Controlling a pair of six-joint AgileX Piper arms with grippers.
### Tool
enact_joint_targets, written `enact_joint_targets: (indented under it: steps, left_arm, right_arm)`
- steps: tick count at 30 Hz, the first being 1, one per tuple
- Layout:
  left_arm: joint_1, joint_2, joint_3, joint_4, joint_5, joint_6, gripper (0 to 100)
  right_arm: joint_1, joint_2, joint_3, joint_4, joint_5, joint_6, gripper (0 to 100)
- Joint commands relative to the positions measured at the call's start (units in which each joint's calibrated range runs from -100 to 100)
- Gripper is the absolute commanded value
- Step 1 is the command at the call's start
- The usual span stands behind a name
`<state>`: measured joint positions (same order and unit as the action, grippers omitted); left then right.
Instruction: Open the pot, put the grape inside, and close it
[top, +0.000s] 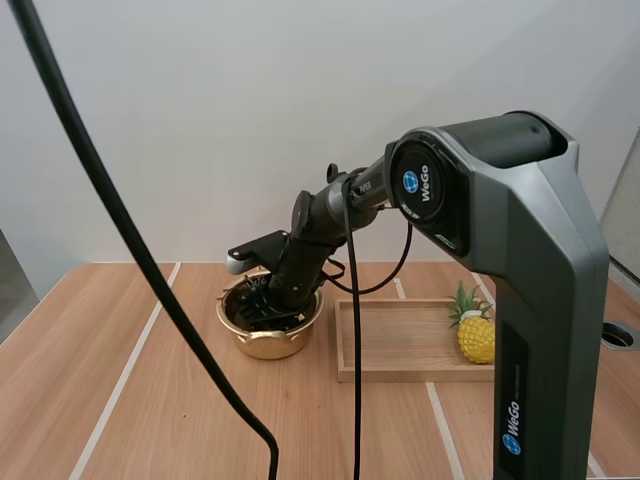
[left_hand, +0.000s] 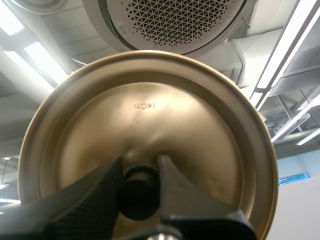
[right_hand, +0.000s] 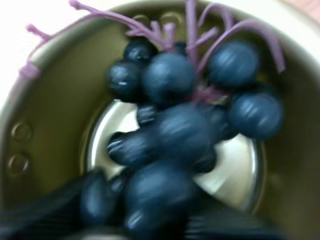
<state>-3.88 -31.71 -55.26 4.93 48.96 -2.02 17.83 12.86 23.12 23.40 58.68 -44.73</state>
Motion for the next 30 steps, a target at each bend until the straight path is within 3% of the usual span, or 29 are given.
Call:
enact_joint_targets:
  steps: [1,13,30]
  left_arm:
    - [0.04,-0.10,-0.42,0.52,-1.30,-0.48,0]
    - [0.04,-0.10,-0.42,0.52,-1.30,-0.48,0]
    - [0.04,-0.10,-0.42,0.52,-1.30,-0.48,0]
  right_arm:
    - [-0.38,0.27,1.24,-1.47,5.97,-0.32,100]
    - [-0.38,-4.87,1.24,-1.06,5.97,0.00,100]
    - [-0.38,-30.10,0.73,-1.59,5.47,5.57,100]
